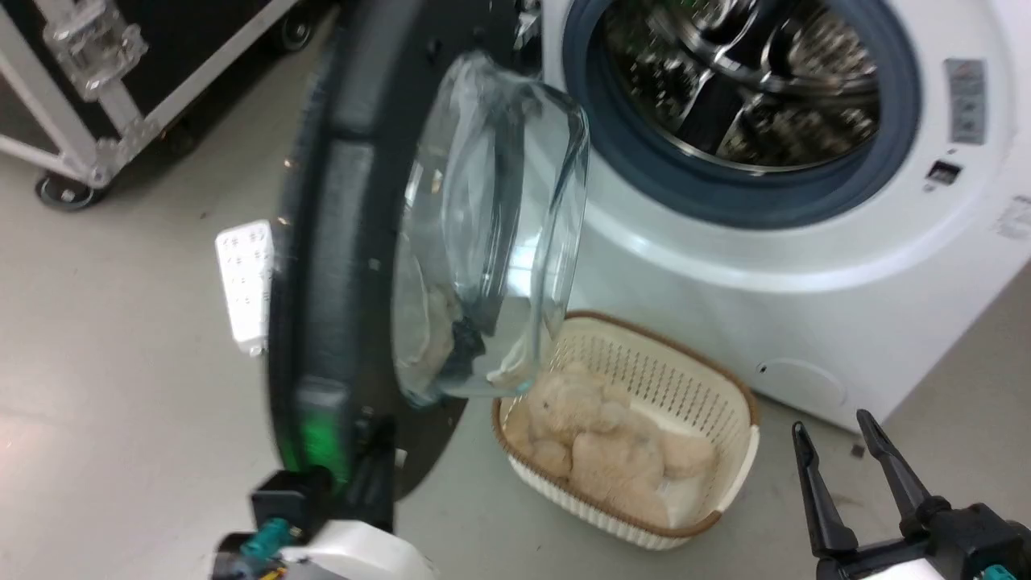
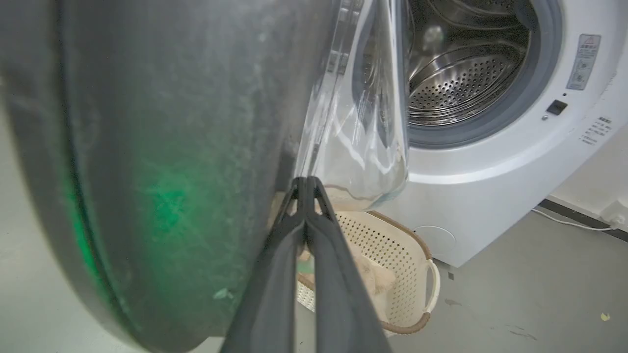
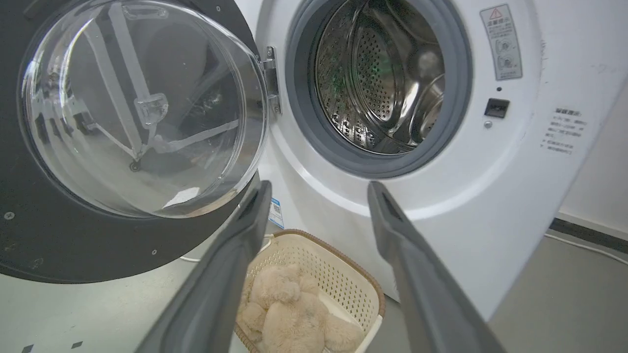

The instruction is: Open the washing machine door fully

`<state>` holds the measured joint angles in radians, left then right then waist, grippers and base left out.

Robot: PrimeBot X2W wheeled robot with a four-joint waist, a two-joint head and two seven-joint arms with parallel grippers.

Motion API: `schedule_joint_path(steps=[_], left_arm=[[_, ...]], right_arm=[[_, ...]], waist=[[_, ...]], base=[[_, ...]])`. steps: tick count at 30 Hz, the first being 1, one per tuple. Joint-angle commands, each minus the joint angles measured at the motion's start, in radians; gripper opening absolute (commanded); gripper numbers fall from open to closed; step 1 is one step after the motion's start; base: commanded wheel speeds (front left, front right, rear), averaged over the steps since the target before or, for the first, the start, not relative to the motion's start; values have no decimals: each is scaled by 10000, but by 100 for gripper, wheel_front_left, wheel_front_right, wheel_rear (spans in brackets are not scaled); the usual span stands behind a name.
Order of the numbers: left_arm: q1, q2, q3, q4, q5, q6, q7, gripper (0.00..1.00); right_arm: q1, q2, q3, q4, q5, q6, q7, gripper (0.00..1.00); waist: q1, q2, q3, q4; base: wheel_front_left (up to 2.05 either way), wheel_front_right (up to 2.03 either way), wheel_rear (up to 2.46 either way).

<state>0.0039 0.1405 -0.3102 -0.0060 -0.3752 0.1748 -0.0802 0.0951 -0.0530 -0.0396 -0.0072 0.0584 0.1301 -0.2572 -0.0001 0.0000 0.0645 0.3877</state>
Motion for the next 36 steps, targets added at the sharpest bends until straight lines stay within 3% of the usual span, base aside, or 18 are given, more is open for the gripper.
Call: schedule_joint_path(steps=[1, 7, 15, 21, 29, 36], left_arm=[[-194, 131, 223, 40, -99, 69, -32, 0], [-746, 750, 1597, 35, -820, 206, 10, 0], [-1641, 1726, 3671, 720, -2448, -227, 84, 0], [-2497, 2736, 4757, 1932, -3069, -580, 91, 0], [-3438, 3574, 5245, 3585, -3203, -948, -287, 0], [-3629, 3562, 4824, 4042, -2793, -1289, -977, 0]], right_arm=[[-144, 28, 32, -27, -112, 6, -45, 100], [-491, -3, 122, -183, -465, 6, -36, 100], [-857, -549, -11, -556, -515, 6, 159, 100], [-956, -1003, -155, -967, -455, 6, 400, 100], [-929, -1170, -96, -1196, -364, 6, 499, 100], [-926, -1073, -165, -1094, -341, 6, 427, 100]], waist=[[1, 0, 393, 216], [1, 0, 1439, 141], [1, 0, 2527, -141], [1, 0, 3158, -319], [1, 0, 3424, -468], [1, 0, 3047, -537]], base=[[0, 0, 0], [0, 0, 0], [0, 0, 0], [0, 0, 0], [0, 0, 0], [0, 0, 0]])
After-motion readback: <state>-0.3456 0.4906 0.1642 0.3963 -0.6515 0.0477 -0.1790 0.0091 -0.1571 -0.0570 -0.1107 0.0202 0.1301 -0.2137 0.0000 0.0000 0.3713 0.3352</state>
